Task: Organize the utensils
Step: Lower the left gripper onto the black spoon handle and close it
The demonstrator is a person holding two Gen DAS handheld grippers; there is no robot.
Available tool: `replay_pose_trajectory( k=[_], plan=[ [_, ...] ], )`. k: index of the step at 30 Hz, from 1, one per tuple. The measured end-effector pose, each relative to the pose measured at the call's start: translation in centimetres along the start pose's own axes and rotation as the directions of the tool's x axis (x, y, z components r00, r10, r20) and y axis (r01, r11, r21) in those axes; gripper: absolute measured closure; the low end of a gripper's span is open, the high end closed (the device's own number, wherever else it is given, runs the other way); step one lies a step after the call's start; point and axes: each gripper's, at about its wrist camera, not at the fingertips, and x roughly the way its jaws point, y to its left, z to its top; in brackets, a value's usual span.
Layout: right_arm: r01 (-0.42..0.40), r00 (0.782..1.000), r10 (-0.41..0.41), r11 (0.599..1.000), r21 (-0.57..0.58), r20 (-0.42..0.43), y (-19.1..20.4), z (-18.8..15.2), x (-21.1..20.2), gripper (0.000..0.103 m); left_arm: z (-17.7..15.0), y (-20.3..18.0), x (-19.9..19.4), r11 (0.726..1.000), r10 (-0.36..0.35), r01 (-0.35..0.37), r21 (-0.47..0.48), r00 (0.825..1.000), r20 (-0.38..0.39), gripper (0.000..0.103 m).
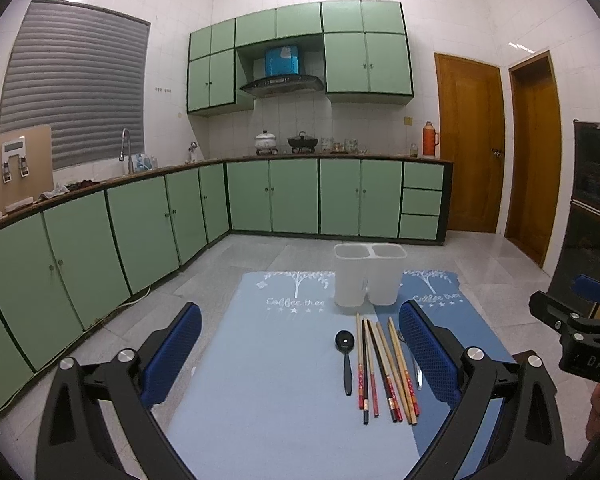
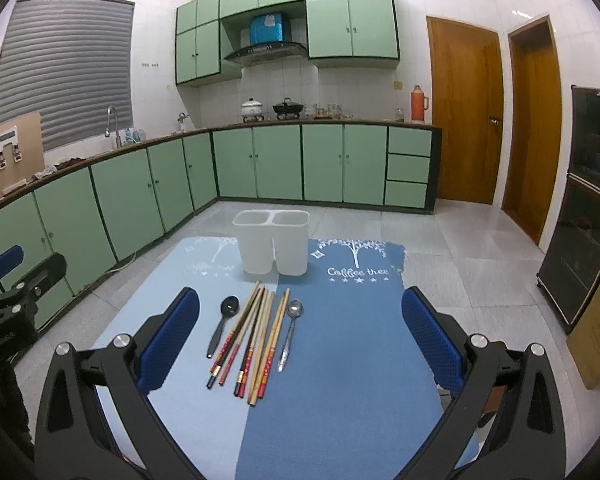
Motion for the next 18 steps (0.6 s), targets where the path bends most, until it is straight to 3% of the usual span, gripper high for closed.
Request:
replay_pose_trajectory(
  k=[12, 18],
  plan=[
    [0.0, 0.986, 0.004, 1.0, 0.023, -0.169, -1.5, -0.1, 8.8, 0.005, -1.3, -0.9, 8.1, 0.999, 0.015, -0.009, 0.036, 0.987, -0.16, 0.006],
    [0.027, 0.965, -0.015, 0.999, 0.04, -0.263, -2.6, -0.9, 14.6, 0.005, -2.3, -1.6, 14.8, 0.998, 0.003, 0.014, 0.057, 0.958, -0.286, 0.006]
  ],
)
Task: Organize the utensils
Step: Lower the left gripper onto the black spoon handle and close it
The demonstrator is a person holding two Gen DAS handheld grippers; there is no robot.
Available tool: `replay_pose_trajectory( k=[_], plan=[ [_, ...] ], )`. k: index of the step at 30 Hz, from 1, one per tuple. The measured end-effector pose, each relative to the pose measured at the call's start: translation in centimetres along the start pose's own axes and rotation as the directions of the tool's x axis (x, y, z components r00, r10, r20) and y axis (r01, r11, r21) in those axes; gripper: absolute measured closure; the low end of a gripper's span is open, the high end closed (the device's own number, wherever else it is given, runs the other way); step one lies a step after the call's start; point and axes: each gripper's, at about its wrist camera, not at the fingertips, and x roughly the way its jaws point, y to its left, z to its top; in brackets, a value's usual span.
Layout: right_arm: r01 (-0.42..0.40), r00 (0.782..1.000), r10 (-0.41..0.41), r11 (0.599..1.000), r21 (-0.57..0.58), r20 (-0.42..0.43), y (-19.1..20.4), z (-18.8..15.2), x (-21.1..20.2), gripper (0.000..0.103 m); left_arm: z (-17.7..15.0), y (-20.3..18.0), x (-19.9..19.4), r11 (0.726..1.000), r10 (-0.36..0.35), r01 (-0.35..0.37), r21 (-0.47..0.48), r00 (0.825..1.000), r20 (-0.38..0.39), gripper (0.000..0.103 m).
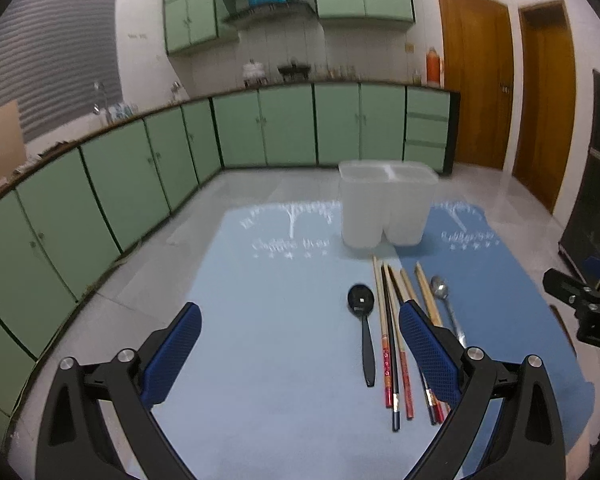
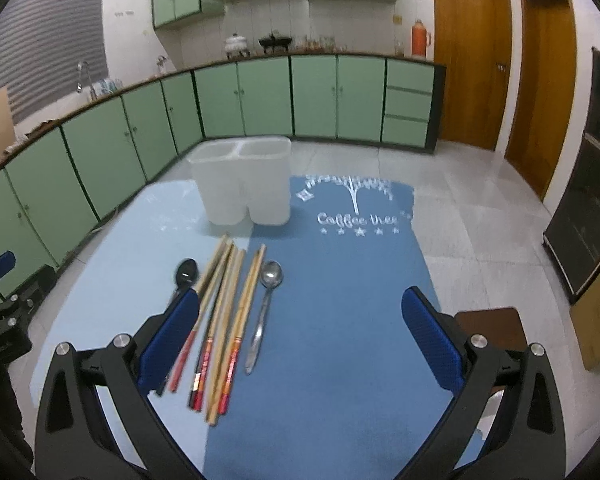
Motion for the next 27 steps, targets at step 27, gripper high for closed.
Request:
replay_pose_trajectory(
  k=[27],
  plan=[
    [0.036, 0.985, -0.027, 0.998, 0.053, -0.169, -3.2, 0.6, 12.7, 0.005, 0.7, -4.6, 20.5, 1.0, -0.014, 0.02, 0.017, 0.951, -0.309, 0.013]
  ],
)
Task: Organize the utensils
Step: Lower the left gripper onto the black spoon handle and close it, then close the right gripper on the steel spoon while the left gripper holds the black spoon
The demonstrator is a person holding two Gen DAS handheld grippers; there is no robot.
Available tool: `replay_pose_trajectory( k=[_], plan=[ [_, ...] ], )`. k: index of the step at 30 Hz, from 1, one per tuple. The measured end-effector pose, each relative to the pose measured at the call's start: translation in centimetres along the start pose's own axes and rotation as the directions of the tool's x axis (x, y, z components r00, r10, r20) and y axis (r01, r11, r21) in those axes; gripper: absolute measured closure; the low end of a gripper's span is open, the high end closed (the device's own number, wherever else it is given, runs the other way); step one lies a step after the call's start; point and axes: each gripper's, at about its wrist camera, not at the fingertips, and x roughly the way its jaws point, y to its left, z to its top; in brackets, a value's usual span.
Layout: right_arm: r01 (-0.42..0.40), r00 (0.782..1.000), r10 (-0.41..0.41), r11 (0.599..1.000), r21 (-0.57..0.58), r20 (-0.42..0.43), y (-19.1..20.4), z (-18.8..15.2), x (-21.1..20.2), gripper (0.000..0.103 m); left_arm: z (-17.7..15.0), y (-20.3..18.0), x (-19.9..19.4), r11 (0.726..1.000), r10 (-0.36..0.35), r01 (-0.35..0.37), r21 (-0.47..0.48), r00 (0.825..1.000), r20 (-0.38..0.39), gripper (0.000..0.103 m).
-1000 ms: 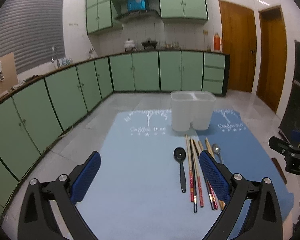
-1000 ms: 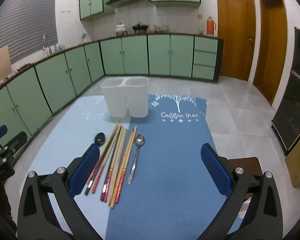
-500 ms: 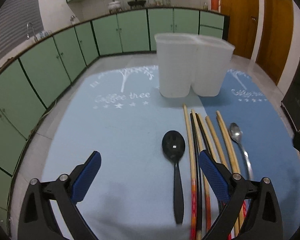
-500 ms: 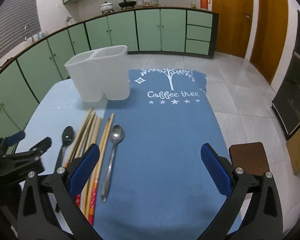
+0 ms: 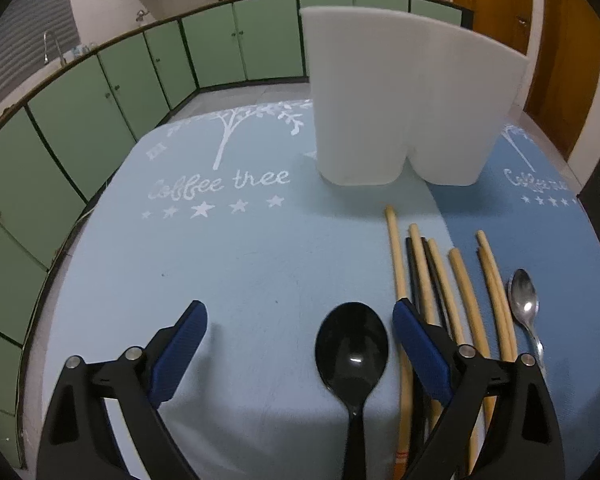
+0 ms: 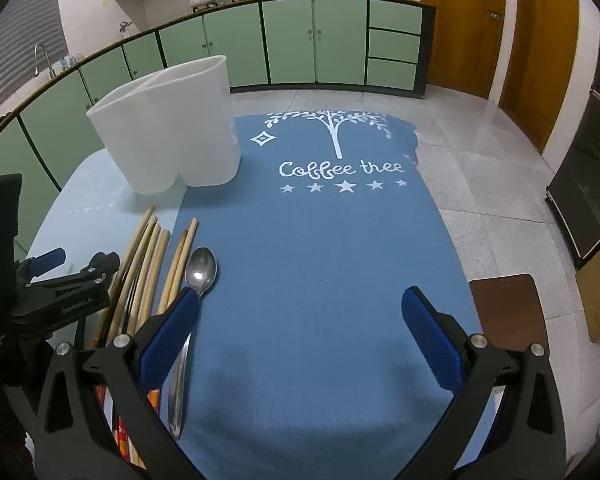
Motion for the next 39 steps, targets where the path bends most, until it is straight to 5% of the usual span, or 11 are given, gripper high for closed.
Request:
replay_pose_trajectory(
  k=[11, 21, 23, 39],
  plan=[
    [-0.024, 1.0, 0.024, 0.999, -0.039, -0.016, 2.1, 0.5, 1.4, 0.005, -0.3, 1.0, 0.3, 0.997, -0.061, 0.06, -0.042, 0.998, -0.019, 0.019],
    [-0.052, 0.997, 0.049, 0.997, -0.058, -0.053, 3.7, 1.4, 3.0, 0.015, -0.4, 0.5, -0.1, 0.996, -0.089, 0.089, 0.008, 0.996, 0.02, 0.068],
    [-0.071, 0.994, 0.065, 0.995, -0.069, -0.083, 4.4, 1.4, 3.7, 0.026, -0.5, 0.8, -0.3, 0.994, -0.108, 0.108, 0.005, 0.994, 0.024, 0.068],
    [-0.054, 0.99, 0.038, 0.991, -0.12, -0.137, 6.2, 1.4, 6.5, 0.043, -1.0, 1.0, -0.4, 0.993, -0.115, 0.115, 0.006, 0.992, 0.043, 0.068]
  ],
)
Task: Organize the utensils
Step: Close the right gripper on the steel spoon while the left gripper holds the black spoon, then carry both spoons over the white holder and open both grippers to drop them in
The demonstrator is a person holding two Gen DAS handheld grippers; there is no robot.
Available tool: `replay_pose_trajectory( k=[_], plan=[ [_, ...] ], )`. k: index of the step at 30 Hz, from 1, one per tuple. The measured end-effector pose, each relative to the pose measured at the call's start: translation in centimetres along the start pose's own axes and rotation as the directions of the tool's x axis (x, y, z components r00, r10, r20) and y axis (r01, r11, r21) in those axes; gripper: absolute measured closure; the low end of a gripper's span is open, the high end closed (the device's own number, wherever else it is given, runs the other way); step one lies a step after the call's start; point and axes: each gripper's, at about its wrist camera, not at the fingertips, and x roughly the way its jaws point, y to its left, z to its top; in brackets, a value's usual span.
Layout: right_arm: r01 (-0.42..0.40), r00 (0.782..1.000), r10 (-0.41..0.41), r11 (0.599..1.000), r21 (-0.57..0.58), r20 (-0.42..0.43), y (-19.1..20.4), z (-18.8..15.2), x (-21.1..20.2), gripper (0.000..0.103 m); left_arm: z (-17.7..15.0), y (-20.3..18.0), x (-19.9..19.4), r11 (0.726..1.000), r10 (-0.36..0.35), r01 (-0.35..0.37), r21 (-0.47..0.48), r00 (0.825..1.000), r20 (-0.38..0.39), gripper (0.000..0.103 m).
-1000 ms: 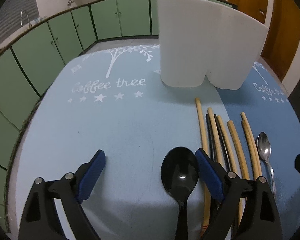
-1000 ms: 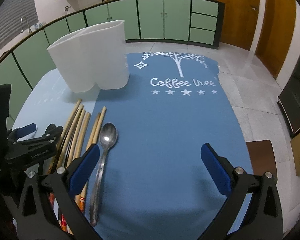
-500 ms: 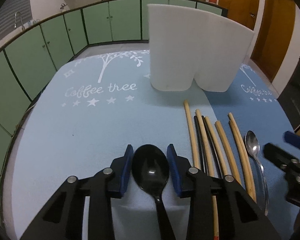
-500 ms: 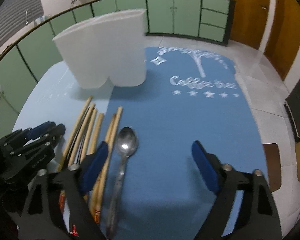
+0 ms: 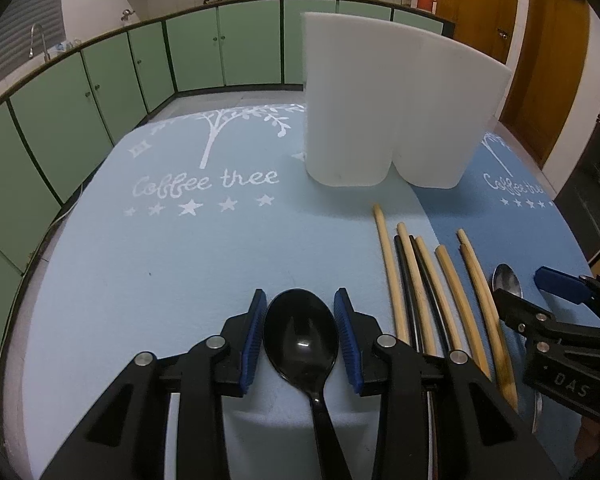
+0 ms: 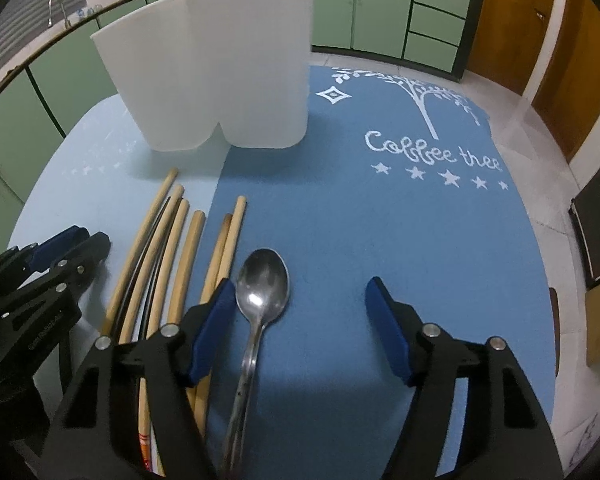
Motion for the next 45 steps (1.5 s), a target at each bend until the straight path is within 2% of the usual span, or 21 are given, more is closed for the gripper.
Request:
replay_pose_trajectory(
  k=[4, 5, 8, 10, 13, 16, 19, 23, 24, 26, 28, 30, 32, 35, 39, 45],
  plan=[
    [-0.036, 0.999, 0.036, 0.997, -0.069, -0.008, 0.3, -0.1, -0.4, 0.067, 0.0, 0.1, 0.0, 1.0, -0.002, 0.002, 0.004, 1.0, -0.002, 0.068],
    [-0.049, 0.999, 0.048, 0.996, -0.08, -0.016, 0.2, -0.2, -0.5, 0.068, 0.0, 0.2, -0.1, 1.0, -0.001, 0.001, 0.003, 1.0, -0.003, 0.068],
    [-0.094, 0.995, 0.091, 0.993, -0.068, -0.038, -0.5, -0.2, -1.0, 0.067, 0.0, 0.4, -0.1, 1.0, -0.005, 0.005, -0.007, 1.0, -0.004, 0.068],
    [-0.114, 0.993, 0.112, 0.993, -0.024, -0.048, -1.2, -0.1, -0.9, 0.058, 0.0, 0.3, 0.0, 1.0, -0.001, 0.001, -0.008, 1.0, -0.004, 0.068],
    [-0.134, 0.989, 0.136, 0.991, 0.032, -0.067, -1.7, 0.3, -0.6, 0.058, 0.0, 0.0, 0.1, 1.0, 0.006, -0.006, -0.002, 1.0, -0.002, 0.068],
    [-0.128, 0.989, 0.131, 0.99, 0.053, -0.074, -1.5, 0.6, -0.6, 0.055, 0.0, 0.0, 0.1, 1.0, 0.009, -0.009, 0.0, 1.0, -0.003, 0.068],
    [-0.067, 0.995, 0.068, 0.998, 0.014, -0.079, -0.4, 0.8, -0.2, 0.055, 0.1, -0.2, 0.2, 1.0, 0.015, -0.015, 0.006, 1.0, -0.004, 0.068],
    [-0.008, 0.998, 0.006, 1.0, -0.028, -0.055, 0.8, 0.7, 0.0, 0.061, 0.2, -0.2, 0.3, 1.0, 0.019, -0.019, 0.012, 1.0, -0.005, 0.068],
    [-0.01, 0.999, 0.009, 1.0, -0.028, -0.05, 0.9, 0.6, 0.0, 0.063, 0.2, -0.2, 0.3, 1.0, 0.018, -0.018, 0.013, 1.0, -0.005, 0.068],
    [-0.022, 0.999, 0.021, 0.999, -0.025, -0.051, 0.7, 0.7, -0.2, 0.075, 0.3, -0.1, 0.3, 1.0, 0.016, -0.016, 0.017, 1.0, -0.005, 0.068],
    [-0.037, 0.998, 0.035, 0.999, -0.022, -0.054, 0.5, 0.7, -0.3, 0.075, 0.4, -0.2, 0.3, 1.0, 0.009, -0.009, 0.021, 1.0, -0.001, 0.068],
    [-0.088, 0.995, 0.088, 0.996, 0.003, -0.044, -0.1, 0.8, -0.6, 0.075, 0.3, 0.1, 0.2, 1.0, -0.018, 0.018, 0.006, 1.0, 0.008, 0.069],
    [-0.138, 0.99, 0.137, 0.99, 0.031, 0.013, -1.2, 0.8, -1.8, 0.075, 0.3, 0.4, -0.4, 0.999, -0.044, 0.044, -0.016, 0.999, 0.032, 0.069],
    [-0.156, 0.981, 0.153, 0.988, 0.012, 0.121, -2.0, 0.6, -3.9, 0.075, 0.2, 0.9, -2.5, 0.997, -0.068, 0.072, -0.027, 0.989, 0.132, 0.069],
    [-0.194, 0.954, 0.192, 0.981, -0.016, 0.229, -2.6, 0.8, -6.4, 0.076, 0.4, 1.0, -4.9, 0.997, -0.062, 0.072, -0.035, 0.97, 0.236, 0.069],
    [-0.25, 0.907, 0.245, 0.968, -0.03, 0.343, -3.7, 1.9, -9.5, 0.076, 1.4, 1.1, -7.4, 0.996, -0.061, 0.08, -0.044, 0.942, 0.329, 0.069]
  ],
)
